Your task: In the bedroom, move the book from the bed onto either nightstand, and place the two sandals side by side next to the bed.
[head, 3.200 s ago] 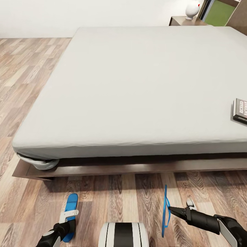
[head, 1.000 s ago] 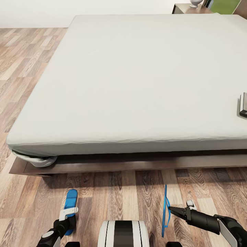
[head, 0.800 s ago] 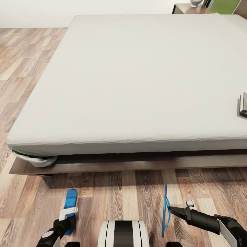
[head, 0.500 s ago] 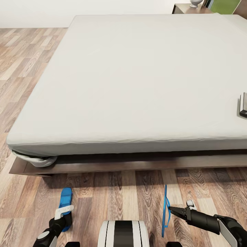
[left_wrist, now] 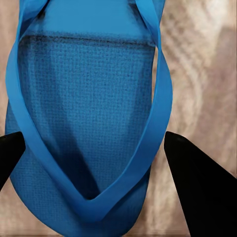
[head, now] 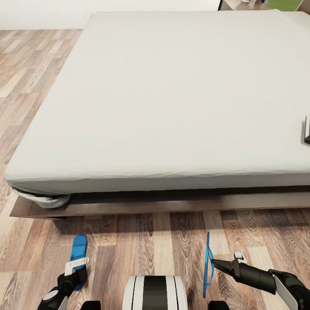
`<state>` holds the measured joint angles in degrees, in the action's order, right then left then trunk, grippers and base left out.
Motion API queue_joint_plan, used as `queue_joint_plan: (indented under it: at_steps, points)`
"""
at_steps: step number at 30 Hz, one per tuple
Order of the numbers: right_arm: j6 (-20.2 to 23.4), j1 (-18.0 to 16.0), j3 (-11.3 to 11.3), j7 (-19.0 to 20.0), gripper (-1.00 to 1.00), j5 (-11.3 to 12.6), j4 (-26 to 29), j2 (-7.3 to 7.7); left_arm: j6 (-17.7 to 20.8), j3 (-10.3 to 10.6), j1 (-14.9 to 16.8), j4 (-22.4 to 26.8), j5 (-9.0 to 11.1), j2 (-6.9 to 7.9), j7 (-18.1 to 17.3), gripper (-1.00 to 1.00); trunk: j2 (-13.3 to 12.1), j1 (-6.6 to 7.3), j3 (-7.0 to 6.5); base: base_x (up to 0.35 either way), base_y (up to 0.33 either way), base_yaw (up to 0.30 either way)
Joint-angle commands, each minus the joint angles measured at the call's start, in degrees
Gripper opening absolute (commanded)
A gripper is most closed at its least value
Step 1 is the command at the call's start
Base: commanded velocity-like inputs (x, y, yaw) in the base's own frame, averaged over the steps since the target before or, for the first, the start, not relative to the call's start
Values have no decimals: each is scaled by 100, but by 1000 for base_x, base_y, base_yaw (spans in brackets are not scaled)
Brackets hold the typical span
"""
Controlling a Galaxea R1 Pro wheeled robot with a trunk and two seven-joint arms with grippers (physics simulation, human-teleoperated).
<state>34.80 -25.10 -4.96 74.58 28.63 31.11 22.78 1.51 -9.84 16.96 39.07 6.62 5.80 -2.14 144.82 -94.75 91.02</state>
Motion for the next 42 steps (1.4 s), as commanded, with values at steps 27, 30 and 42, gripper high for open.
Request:
queue_joint_plan:
  at_steps: [27,30,42]
  points:
    - [54,-3,-32,-1,-100,55,0,7,-1,-9,1,13,59,0,-23,-100,5,-7,70,0,0,0]
    - [54,-3,-32,1,-100,55,0,7,-1,-9,1,13,59,0,-23,-100,5,-7,70,0,0,0]
    - [54,-3,-32,1,-100,60,0,7,-1,-9,1,13,59,0,-24,-100,5,-7,70,0,0,0]
